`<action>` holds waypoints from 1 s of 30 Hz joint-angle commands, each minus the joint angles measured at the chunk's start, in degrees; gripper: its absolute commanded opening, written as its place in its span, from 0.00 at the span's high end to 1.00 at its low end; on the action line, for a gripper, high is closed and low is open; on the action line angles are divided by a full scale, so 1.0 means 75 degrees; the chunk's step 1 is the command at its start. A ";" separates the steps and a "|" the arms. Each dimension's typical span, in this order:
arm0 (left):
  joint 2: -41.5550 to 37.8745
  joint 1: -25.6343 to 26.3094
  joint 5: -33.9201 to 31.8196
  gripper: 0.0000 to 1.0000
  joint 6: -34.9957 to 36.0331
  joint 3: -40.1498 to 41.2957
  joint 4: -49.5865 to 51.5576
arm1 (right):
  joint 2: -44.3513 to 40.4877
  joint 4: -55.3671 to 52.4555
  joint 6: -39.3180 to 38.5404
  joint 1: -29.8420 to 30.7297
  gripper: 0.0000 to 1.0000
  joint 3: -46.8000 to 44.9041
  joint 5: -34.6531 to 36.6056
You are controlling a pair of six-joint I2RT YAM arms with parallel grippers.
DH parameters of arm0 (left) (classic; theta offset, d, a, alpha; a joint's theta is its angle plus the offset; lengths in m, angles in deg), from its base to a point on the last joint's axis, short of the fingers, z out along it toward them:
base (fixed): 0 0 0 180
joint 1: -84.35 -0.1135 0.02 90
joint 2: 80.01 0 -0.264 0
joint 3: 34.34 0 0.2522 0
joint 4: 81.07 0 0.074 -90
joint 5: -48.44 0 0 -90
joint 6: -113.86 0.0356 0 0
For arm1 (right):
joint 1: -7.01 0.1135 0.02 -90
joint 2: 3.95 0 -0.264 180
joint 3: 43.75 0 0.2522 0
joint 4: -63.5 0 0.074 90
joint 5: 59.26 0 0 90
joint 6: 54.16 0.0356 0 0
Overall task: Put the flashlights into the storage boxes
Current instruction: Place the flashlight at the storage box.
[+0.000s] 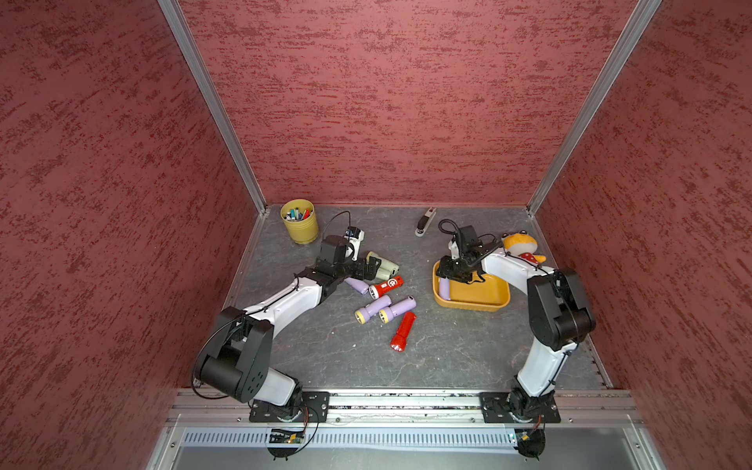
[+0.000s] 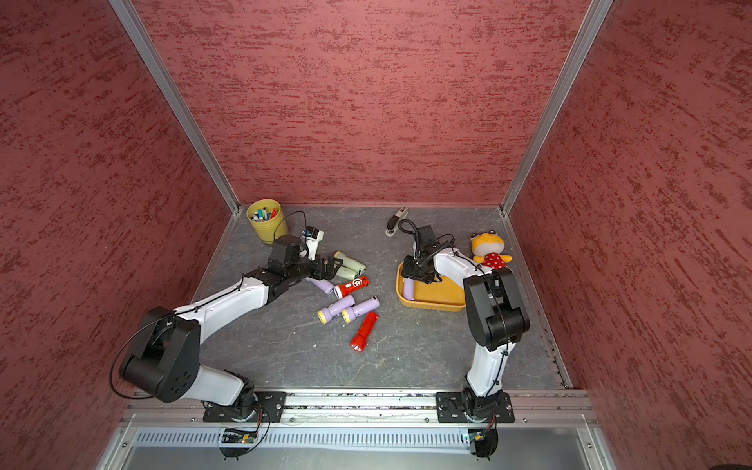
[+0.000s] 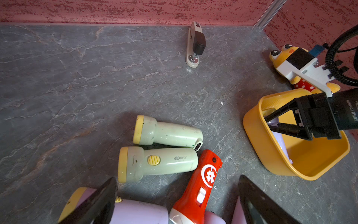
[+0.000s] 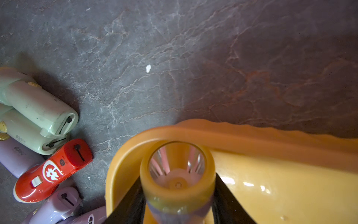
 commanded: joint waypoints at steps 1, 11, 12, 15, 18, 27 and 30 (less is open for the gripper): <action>0.0044 0.0023 -0.0005 0.03 0.0091 -0.0108 -0.0070 | -0.0002 0.0161 0.0159 -0.0061 0.45 -0.0071 -0.0057; -0.0084 0.0023 0.0040 0.03 0.0054 -0.0072 -0.0014 | -0.0617 0.0169 0.0110 -0.0050 0.43 -0.0025 -0.0028; -0.0123 0.0023 0.0062 0.04 0.0041 -0.0061 -0.0001 | -0.0759 0.0187 0.0075 -0.0050 0.42 -0.0037 -0.0026; -0.0285 0.0023 0.0131 0.04 -0.0056 -0.0019 0.0082 | -0.1306 0.0332 -0.0229 0.0030 0.42 -0.0126 -0.0062; -0.0487 0.0034 0.0226 0.03 -0.0149 0.0051 0.0177 | -0.1916 0.0633 -0.0961 0.0234 0.44 -0.0343 -0.0346; -0.1249 0.0116 0.0690 0.04 -0.0791 0.0270 0.1234 | -0.2832 0.0227 -0.4491 0.1631 0.46 -0.0515 -0.0219; -0.1362 0.0134 0.0670 0.04 -0.1060 0.0351 0.1439 | -0.2792 0.0140 -0.5367 0.2060 0.46 -0.0498 -0.0191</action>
